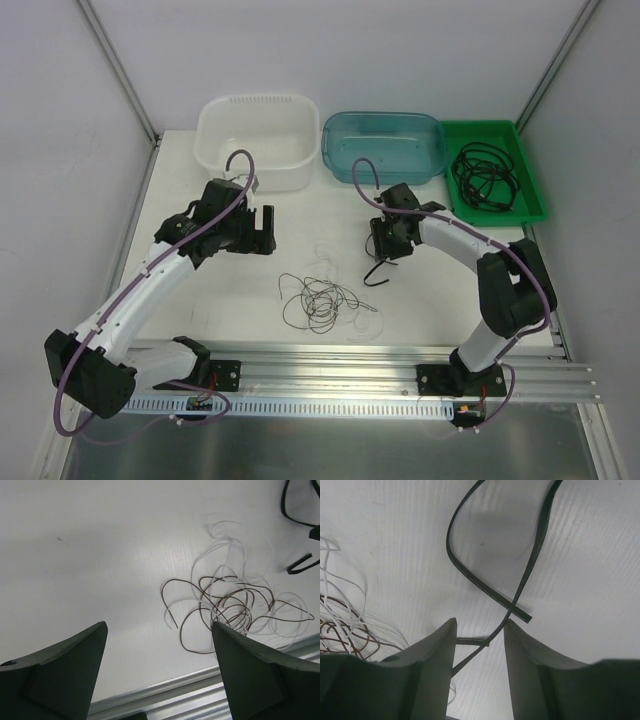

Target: Untangle the cables

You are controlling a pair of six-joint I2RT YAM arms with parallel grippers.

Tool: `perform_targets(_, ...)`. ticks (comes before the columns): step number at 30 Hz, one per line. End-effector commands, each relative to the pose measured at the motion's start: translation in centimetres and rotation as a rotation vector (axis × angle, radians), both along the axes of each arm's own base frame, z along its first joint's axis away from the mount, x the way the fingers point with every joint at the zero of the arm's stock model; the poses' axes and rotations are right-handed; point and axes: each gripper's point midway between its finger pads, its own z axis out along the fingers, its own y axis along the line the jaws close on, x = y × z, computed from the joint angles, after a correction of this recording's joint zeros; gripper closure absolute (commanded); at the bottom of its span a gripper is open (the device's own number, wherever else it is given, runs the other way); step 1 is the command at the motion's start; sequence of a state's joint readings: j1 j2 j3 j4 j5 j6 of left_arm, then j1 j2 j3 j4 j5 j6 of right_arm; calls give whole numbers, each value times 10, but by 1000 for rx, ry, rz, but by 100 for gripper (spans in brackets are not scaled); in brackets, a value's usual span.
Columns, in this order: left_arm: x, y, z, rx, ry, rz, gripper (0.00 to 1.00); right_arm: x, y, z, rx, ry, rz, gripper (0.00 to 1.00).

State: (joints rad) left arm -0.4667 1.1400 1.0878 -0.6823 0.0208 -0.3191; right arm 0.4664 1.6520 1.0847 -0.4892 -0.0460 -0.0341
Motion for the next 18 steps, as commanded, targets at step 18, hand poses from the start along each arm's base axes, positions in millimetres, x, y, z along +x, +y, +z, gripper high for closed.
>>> perform_targets(18,15,58,-37,214,-137,111,14,25,6,-27,-171,8,86,46)
